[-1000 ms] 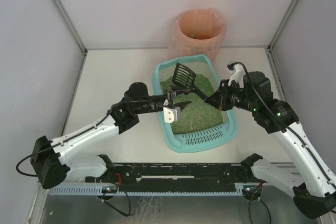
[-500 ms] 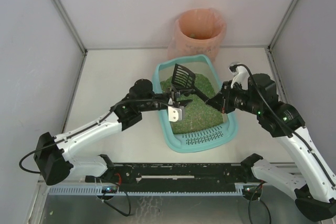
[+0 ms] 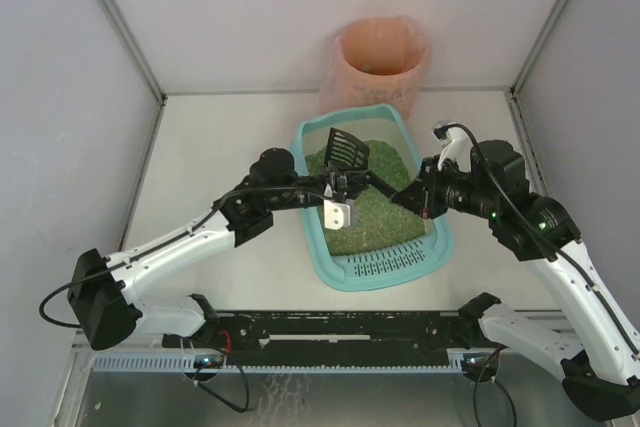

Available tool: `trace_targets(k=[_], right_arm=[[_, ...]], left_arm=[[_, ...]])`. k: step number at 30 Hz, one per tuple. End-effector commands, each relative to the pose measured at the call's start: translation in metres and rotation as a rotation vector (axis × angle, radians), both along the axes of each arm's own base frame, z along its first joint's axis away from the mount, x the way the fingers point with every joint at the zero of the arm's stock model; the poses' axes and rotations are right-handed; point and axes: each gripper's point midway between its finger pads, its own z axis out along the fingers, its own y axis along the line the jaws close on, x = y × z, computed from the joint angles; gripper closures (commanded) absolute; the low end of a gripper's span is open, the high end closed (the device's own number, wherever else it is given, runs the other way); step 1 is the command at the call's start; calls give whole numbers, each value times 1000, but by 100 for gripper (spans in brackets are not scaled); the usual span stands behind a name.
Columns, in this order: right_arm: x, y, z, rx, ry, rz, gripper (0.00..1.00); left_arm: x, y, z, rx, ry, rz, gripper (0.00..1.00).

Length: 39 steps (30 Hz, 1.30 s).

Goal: Clean the litter box

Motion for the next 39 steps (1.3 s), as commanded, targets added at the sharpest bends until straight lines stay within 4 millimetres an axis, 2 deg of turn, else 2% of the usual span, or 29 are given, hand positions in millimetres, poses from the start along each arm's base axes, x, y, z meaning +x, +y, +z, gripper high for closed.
trace_targets(k=[1, 8, 10, 13, 16, 23, 26, 27, 32, 39], right_arm=[[-3, 5, 23, 34, -76, 45, 100], [-4, 5, 25, 39, -84, 47, 100], [-4, 5, 25, 39, -84, 46, 100], [-2, 4, 24, 34, -85, 34, 100], [0, 1, 25, 29, -96, 13, 100], [11, -16, 28, 12, -136, -109, 62], [20, -25, 39, 35, -189, -187, 52], [23, -27, 34, 35, -191, -211, 51], [32, -37, 36, 91, -253, -306, 46], [37, -48, 49, 218, -350, -405, 35]], left_arm=[[5, -5, 37, -62, -74, 8, 61], [11, -5, 34, -47, -65, 33, 76], [10, -5, 36, -50, -64, 28, 83], [9, -5, 38, -52, -64, 25, 99], [7, -3, 39, -64, -63, 25, 100], [4, 1, 40, -107, -13, 43, 100], [6, 2, 38, -106, -5, 76, 100], [7, 2, 38, -105, -7, 90, 100], [10, 5, 39, -137, 17, 139, 100], [7, 3, 39, -171, 68, 155, 100]])
